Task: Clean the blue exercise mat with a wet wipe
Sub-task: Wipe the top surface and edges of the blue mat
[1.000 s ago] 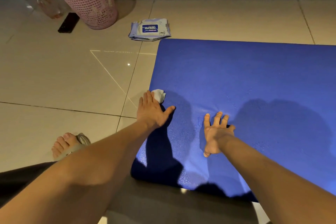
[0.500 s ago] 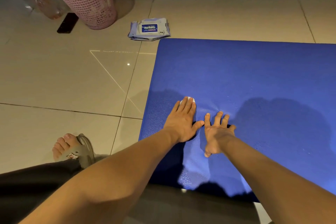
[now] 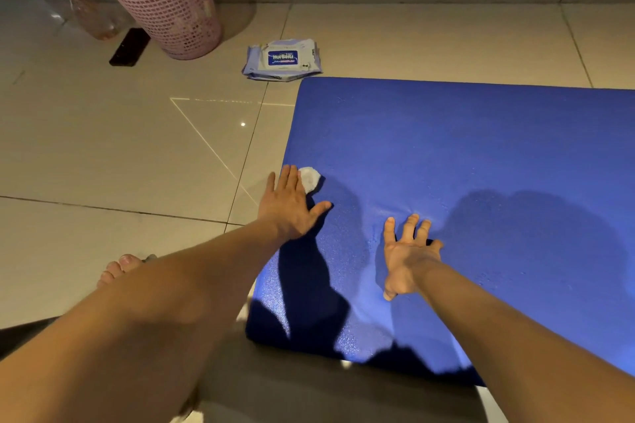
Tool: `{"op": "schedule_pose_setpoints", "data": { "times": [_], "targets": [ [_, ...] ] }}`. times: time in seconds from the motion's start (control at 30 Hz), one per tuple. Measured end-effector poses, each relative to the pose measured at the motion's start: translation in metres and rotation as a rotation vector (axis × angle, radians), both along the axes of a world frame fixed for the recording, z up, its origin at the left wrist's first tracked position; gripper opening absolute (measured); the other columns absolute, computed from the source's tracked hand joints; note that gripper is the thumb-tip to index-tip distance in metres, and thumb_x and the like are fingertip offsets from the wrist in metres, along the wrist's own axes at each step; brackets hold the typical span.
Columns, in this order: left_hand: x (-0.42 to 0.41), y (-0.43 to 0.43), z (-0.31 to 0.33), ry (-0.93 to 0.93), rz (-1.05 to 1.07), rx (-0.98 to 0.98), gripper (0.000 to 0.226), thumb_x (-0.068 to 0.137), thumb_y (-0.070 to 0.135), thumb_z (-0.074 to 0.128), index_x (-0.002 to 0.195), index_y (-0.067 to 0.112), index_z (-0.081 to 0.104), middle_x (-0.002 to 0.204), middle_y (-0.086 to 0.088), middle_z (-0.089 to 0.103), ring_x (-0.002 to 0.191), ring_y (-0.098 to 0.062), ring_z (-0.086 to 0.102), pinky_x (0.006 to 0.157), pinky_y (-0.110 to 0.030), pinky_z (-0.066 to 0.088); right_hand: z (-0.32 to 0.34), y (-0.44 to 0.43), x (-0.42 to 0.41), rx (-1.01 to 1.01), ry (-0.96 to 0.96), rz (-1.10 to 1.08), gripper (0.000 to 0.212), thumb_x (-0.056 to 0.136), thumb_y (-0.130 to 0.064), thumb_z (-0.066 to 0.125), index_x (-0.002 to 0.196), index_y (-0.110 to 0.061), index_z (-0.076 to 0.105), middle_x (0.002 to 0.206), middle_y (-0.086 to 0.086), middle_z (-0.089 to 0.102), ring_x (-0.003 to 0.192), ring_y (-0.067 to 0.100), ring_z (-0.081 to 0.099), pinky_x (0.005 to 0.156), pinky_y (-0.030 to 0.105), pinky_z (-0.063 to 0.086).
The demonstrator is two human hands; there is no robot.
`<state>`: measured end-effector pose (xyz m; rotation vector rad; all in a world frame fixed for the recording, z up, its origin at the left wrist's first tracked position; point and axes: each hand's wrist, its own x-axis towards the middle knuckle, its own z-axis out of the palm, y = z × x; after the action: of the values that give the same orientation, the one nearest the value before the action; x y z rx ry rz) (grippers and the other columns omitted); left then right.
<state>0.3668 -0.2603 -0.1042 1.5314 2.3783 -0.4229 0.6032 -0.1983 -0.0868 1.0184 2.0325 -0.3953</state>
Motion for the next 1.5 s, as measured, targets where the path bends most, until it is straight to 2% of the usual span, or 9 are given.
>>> {"op": "schedule_pose_setpoints", "data": {
  "times": [0.27,0.4,0.5,0.6,0.7,0.97,1.13,1.27,1.5],
  "targets": [
    [0.053,0.006,-0.006,-0.398,-0.264,0.298,0.09,0.093,0.071,0.034,0.163,0.018,0.018,0.171,-0.006,0.014,0.158,-0.024,0.008,0.127,-0.044,0.013,0.0,-0.001,-0.001,0.026,0.001,-0.003,0.146,0.074,-0.049,0.085,0.153,-0.013,-0.032,0.158,0.034,-0.027,0.146,0.058,-0.016,0.114,0.066,0.024],
    [0.044,-0.004,0.007,-0.29,-0.104,0.498,0.068,0.094,0.038,0.062,0.153,0.014,0.039,0.159,-0.007,0.038,0.146,-0.029,0.035,0.117,-0.043,0.033,0.004,0.0,0.005,0.017,0.02,-0.011,0.145,0.072,-0.053,0.085,0.154,-0.018,-0.03,0.16,0.028,-0.026,0.148,0.053,-0.018,0.116,0.062,0.025],
    [0.02,-0.031,0.013,-0.19,0.093,0.345,0.08,0.081,0.052,0.073,0.144,0.014,0.043,0.151,-0.007,0.04,0.138,-0.03,0.041,0.109,-0.04,0.039,0.011,0.002,0.007,0.001,0.096,-0.114,0.128,0.078,-0.059,0.077,0.16,-0.021,-0.014,0.164,0.022,-0.016,0.152,0.046,-0.011,0.117,0.054,0.027],
    [0.002,-0.049,0.012,-0.228,0.083,-0.027,0.136,0.059,0.074,0.081,0.159,0.009,0.016,0.167,-0.013,0.013,0.153,-0.031,0.019,0.12,-0.042,0.029,0.024,0.005,-0.007,0.056,0.364,-0.179,0.081,0.09,-0.051,0.061,0.155,-0.018,0.025,0.162,0.012,0.013,0.15,0.033,0.018,0.115,0.045,0.029],
    [0.0,-0.046,0.015,-0.173,-0.026,-0.162,0.153,0.057,0.078,0.081,0.161,0.005,-0.003,0.17,-0.015,-0.004,0.157,-0.031,0.004,0.126,-0.043,0.018,0.025,0.003,-0.04,0.138,0.629,-0.051,0.057,0.094,-0.027,0.053,0.147,-0.017,0.037,0.159,0.006,0.024,0.146,0.028,0.028,0.112,0.04,0.034],
    [0.001,-0.05,0.007,-0.2,0.001,-0.101,0.15,0.06,0.073,0.083,0.162,0.008,-0.006,0.17,-0.012,-0.013,0.158,-0.028,-0.006,0.127,-0.043,0.013,-0.017,0.001,-0.086,0.177,0.581,0.104,0.073,0.098,-0.016,0.048,0.161,-0.011,0.013,0.17,0.008,-0.002,0.157,0.022,-0.004,0.127,0.036,0.007],
    [-0.001,-0.061,0.002,-0.28,0.055,-0.021,0.148,0.062,0.073,0.081,0.162,0.016,-0.012,0.169,-0.002,-0.023,0.157,-0.02,-0.015,0.128,-0.043,0.006,-0.014,0.007,-0.128,0.175,0.703,0.206,0.066,0.096,-0.011,0.048,0.157,-0.004,0.025,0.168,0.009,0.011,0.156,0.021,0.002,0.126,0.036,0.007],
    [0.0,-0.058,0.005,-0.278,0.065,-0.042,0.15,0.062,0.072,0.082,0.162,0.014,-0.015,0.169,-0.003,-0.022,0.157,-0.021,-0.015,0.128,-0.044,0.007,-0.012,0.01,-0.148,0.105,0.717,0.334,0.061,0.105,-0.016,0.037,0.16,-0.006,0.014,0.17,0.007,0.004,0.157,0.018,0.0,0.125,0.03,-0.004],
    [0.017,-0.034,0.024,-0.113,-0.014,-0.205,0.15,0.062,0.071,0.084,0.159,-0.005,-0.002,0.167,-0.027,-0.007,0.155,-0.04,0.004,0.122,-0.042,0.028,-0.033,0.012,-0.079,0.308,0.68,0.183,0.056,0.105,-0.029,0.039,0.155,-0.003,0.032,0.165,0.01,0.025,0.155,0.024,0.013,0.123,0.046,0.021]
  ]
}}
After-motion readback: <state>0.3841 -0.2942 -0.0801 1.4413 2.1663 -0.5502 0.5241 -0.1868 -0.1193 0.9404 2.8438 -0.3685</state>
